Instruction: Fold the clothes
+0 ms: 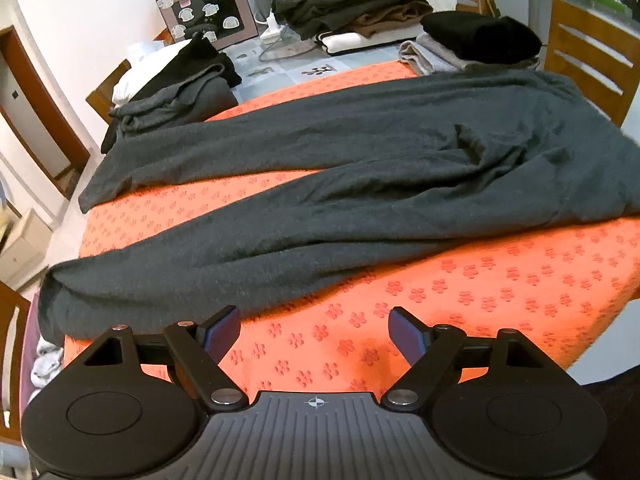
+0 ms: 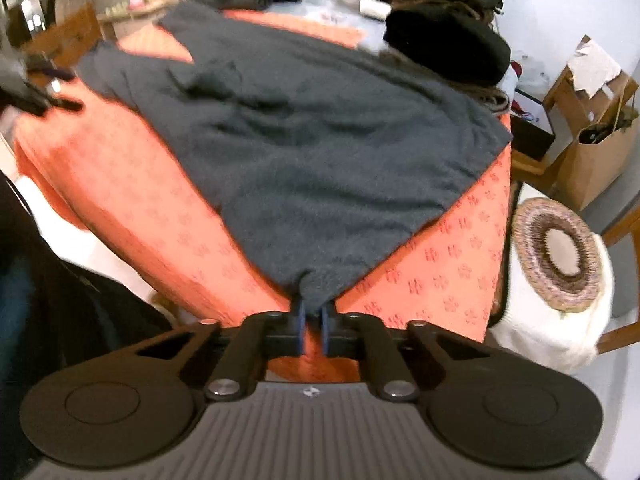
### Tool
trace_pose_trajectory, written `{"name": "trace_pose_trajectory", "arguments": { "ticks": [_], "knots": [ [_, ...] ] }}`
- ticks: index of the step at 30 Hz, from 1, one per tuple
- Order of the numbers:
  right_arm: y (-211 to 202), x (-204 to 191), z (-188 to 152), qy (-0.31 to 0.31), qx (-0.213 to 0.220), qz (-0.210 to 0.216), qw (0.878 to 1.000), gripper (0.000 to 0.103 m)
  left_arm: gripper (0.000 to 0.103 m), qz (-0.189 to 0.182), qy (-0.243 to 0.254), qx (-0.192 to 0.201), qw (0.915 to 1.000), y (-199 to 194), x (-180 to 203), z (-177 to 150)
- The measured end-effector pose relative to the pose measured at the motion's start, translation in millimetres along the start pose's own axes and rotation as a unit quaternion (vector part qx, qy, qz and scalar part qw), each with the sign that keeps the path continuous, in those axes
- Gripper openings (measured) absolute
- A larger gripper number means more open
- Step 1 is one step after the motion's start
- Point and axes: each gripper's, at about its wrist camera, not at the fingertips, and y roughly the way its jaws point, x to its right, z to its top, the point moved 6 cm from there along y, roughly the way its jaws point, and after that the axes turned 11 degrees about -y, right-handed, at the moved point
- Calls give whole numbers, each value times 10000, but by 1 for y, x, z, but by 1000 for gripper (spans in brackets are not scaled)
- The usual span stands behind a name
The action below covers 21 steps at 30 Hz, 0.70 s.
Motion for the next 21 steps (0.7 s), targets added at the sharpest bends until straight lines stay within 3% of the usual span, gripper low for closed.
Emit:
{"name": "trace_pose_trajectory", "arguments": {
  "ticks": [5,11,14,15,21],
  "knots": [
    [-48,14,27,802,733,632,9921,8,80,166,139,84,9997,17,3,3],
    [-71,33,53,1515,1210,608,9791,8,61,366,306,186,9987,36,6,7],
    [-73,40,59,1794,1304,457,9740,8,39,282,408,225,9985,30,4,10],
    [-73,42,60,1905,1316,396,9720,8,6,222,445,237,9985,25,3,11],
    [-67,53,47,2605,1060,112,9596,8,3,-138,667,304,9972,-4,-3,18]
  ]
}}
